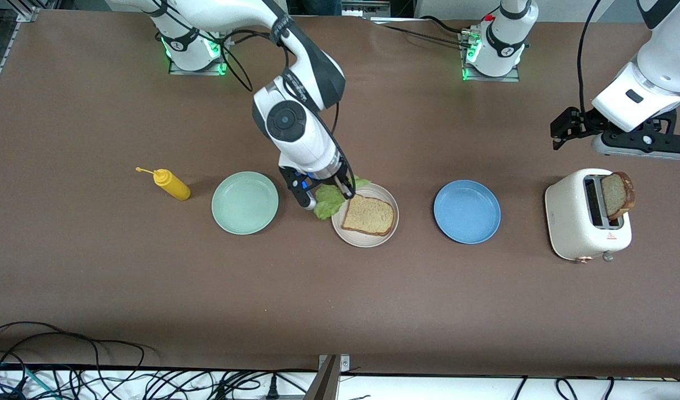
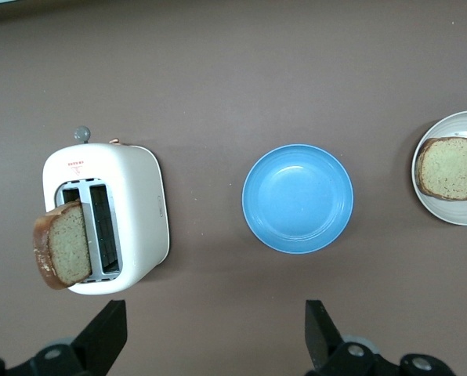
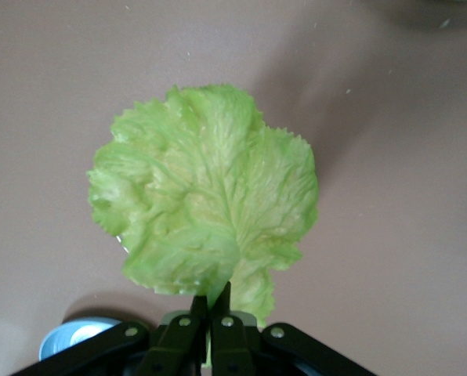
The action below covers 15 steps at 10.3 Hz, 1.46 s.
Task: Make sandwich on beige plate with both arms
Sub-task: 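Lower the lettuce leaf onto the bread slice with the right gripper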
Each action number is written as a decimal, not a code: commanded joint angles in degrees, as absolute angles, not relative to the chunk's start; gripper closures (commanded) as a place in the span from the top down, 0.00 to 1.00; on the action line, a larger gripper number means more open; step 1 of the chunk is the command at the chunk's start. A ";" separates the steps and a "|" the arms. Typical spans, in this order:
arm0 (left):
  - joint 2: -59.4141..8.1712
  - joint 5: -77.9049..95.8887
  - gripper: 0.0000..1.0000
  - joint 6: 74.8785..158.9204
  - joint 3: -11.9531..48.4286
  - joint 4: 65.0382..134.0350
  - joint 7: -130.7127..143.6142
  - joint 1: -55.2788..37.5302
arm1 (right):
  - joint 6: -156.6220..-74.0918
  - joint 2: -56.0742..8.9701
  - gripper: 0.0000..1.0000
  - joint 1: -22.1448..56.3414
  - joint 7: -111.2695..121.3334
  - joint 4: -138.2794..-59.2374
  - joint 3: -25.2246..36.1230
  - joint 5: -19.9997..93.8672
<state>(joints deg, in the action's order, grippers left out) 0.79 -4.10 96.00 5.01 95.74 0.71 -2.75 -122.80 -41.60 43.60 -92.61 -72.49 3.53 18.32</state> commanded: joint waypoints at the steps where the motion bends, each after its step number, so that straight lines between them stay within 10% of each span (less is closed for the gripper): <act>1: 0.35 -3.60 1.00 94.92 4.92 94.48 0.88 -2.81 | -128.36 -47.45 0.00 45.61 -100.78 -66.53 2.65 19.42; 15: -0.09 -3.60 1.00 94.92 4.92 94.48 0.88 -2.81 | -134.81 -52.73 0.00 45.88 -100.81 -66.36 1.05 10.72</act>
